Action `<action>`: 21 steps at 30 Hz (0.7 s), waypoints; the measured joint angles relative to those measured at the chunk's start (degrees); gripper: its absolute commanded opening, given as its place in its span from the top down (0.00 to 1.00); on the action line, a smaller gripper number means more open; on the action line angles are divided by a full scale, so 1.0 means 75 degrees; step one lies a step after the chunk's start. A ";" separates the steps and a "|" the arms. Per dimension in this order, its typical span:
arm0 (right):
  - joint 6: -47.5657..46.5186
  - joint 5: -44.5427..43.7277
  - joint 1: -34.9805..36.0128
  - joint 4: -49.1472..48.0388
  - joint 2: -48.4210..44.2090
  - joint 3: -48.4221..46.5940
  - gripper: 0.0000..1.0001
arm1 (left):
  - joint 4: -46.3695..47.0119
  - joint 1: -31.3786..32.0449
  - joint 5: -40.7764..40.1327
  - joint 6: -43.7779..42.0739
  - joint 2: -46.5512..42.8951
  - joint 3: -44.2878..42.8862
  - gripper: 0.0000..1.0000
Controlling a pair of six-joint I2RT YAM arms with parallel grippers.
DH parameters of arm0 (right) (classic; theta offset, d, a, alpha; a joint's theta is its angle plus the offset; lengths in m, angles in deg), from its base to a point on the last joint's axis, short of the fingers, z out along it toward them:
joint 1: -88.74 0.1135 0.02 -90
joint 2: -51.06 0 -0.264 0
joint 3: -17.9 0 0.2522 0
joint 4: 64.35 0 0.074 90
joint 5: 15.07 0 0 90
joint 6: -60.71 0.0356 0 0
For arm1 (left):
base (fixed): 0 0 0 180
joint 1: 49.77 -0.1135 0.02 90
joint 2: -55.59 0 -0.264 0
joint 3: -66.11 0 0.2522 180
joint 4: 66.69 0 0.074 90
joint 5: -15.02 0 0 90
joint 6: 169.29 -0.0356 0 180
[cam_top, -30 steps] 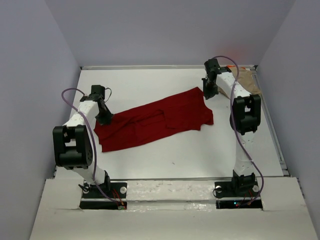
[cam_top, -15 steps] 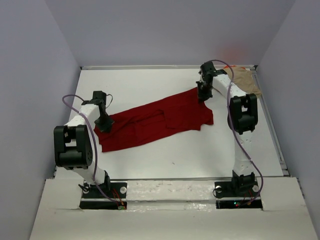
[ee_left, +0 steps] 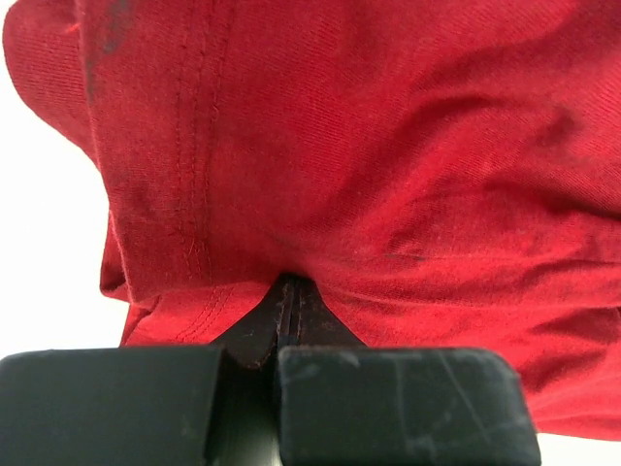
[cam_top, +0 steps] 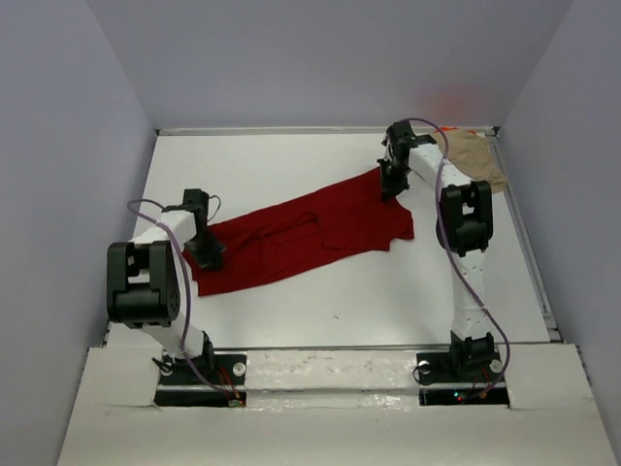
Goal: Fold and stack the t-shirts
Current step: Fold the tshirt
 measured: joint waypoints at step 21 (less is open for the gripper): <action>-0.0644 0.1166 -0.0003 0.1087 0.2632 -0.4593 1.00 | 0.0399 0.1880 0.1883 0.0941 -0.1215 0.1527 1.00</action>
